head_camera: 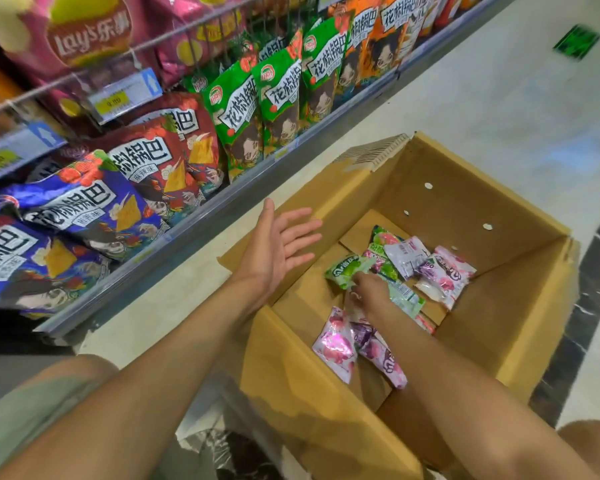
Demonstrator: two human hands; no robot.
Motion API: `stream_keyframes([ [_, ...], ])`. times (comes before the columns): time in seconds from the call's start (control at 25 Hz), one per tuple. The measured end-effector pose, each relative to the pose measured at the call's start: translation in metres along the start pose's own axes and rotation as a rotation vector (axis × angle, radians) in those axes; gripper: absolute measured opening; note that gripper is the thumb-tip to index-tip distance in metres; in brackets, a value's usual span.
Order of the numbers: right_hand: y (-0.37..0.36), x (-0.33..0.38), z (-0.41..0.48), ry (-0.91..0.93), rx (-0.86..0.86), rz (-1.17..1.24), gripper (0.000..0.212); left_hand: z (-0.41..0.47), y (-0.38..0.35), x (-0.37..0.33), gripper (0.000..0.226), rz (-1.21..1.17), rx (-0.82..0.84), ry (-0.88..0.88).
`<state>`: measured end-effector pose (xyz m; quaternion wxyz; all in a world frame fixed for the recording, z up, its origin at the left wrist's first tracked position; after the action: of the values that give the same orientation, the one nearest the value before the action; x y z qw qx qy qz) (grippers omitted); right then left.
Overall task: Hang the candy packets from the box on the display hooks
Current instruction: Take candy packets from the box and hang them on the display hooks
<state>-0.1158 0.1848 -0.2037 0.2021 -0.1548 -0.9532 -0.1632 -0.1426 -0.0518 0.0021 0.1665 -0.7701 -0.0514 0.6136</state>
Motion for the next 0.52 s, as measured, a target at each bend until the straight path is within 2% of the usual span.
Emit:
stream_keyframes([
  [0.12,0.027,0.040,-0.041,0.175,0.026,-0.103,0.013,0.003,-0.010,0.006,0.073,0.073,0.081,0.016],
  [0.24,0.045,0.075,-0.087,0.276,0.219,-0.197,0.016,0.001,-0.019,0.015,0.053,0.322,0.178,0.019],
  [0.28,0.047,0.087,-0.105,0.343,0.289,-0.262,0.023,-0.001,-0.021,0.016,0.055,0.413,0.219,0.018],
  [0.36,0.044,0.102,-0.146,0.476,0.426,-0.458,0.019,-0.005,-0.028,0.017,0.069,0.512,0.308,0.011],
  [0.4,0.042,0.106,-0.166,0.518,0.490,-0.521,0.022,-0.005,-0.030,0.019,0.071,0.510,0.340,0.023],
  [0.52,0.043,0.108,-0.198,0.601,0.570,-0.585,0.025,-0.006,-0.033,0.028,0.049,0.402,0.393,0.122],
])
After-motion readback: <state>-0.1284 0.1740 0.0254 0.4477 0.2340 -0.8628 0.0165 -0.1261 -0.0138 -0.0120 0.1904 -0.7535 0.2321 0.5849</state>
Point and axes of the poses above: each hand's wrist, its own z-axis towards the middle knuckle, its own y-axis out of the back of the hand, x = y × z, the point moved 6 cm from there along z, towards the middle knuckle, and after that the axes turned 13 degrees about -y, right-handed, at the moved point
